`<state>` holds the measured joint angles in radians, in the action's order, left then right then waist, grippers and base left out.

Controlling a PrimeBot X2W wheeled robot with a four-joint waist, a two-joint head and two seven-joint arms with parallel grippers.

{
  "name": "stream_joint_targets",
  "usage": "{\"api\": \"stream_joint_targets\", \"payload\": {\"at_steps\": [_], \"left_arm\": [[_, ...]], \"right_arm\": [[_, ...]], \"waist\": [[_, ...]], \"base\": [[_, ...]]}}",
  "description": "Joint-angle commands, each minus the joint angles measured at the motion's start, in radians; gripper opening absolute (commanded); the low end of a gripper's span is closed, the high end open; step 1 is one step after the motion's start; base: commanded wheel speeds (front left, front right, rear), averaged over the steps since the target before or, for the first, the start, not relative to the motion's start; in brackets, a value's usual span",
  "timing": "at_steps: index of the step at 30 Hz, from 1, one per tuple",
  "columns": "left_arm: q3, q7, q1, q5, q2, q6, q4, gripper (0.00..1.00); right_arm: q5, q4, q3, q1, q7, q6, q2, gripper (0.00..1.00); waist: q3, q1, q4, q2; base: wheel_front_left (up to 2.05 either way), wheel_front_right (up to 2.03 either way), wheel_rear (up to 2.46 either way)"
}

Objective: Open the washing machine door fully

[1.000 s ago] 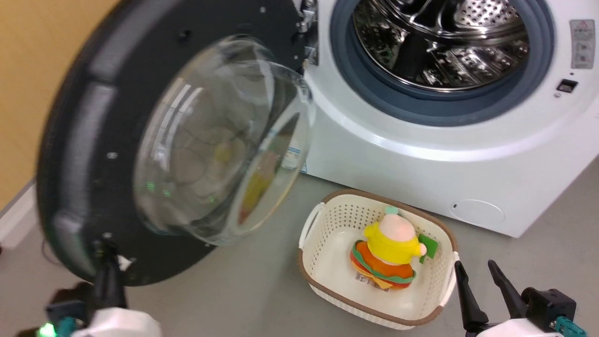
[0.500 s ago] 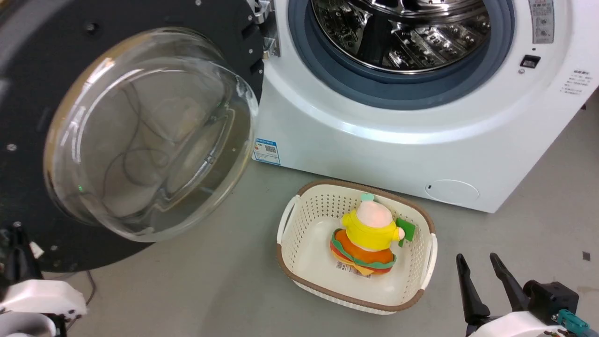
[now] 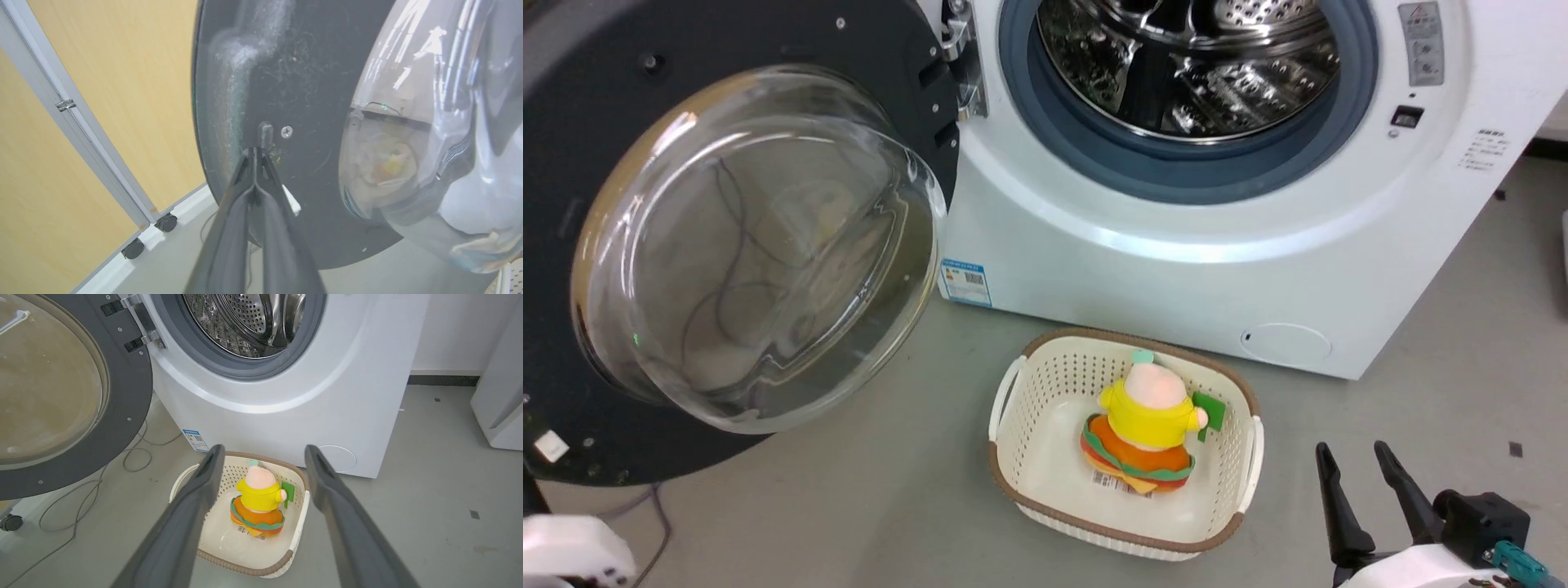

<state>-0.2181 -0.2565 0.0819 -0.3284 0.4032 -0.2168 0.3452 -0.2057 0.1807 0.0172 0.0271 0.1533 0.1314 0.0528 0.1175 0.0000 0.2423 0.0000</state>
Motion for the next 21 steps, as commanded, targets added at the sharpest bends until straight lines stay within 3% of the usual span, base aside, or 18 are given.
{"api": "stream_joint_targets", "payload": {"at_steps": [1,13,18,19,20,21], "left_arm": [[-0.004,-0.005,-0.032,0.015,-0.020,0.002,-0.019,0.00],[0.004,-0.005,-0.255,0.064,-0.161,0.013,-0.206,0.00],[0.063,-0.005,-0.318,0.070,-0.210,0.039,-0.267,0.00],[0.078,-0.005,-0.325,0.073,-0.221,0.042,-0.281,0.16],[0.092,-0.004,-0.330,0.077,-0.228,0.045,-0.290,0.42],[0.110,-0.001,-0.333,0.083,-0.234,0.050,-0.298,0.91]], "right_arm": [[-0.007,0.004,-0.003,-0.001,0.008,-0.001,-0.003,1.00],[-0.028,0.036,-0.014,0.039,0.025,-0.001,-0.003,1.00],[-0.022,0.036,-0.010,0.048,0.030,-0.001,-0.003,1.00],[-0.019,0.036,-0.008,0.049,0.031,-0.001,-0.003,1.00],[-0.017,0.035,-0.007,0.050,0.031,-0.001,-0.003,1.00],[-0.014,0.034,-0.006,0.050,0.032,-0.001,-0.003,1.00]], "waist": [[-0.018,0.0000,-0.003,0.0000],[-0.095,0.0000,0.006,0.0000],[-0.109,0.0000,0.010,0.0000],[-0.111,0.0000,0.011,0.0000],[-0.111,0.0000,0.012,0.0000],[-0.112,0.0000,0.012,0.0000]], "base": [[0.00,0.00,0.00],[0.00,0.00,0.00],[0.00,0.00,0.00],[0.00,0.00,0.00],[0.00,0.00,0.00],[0.00,0.00,0.00]]}}
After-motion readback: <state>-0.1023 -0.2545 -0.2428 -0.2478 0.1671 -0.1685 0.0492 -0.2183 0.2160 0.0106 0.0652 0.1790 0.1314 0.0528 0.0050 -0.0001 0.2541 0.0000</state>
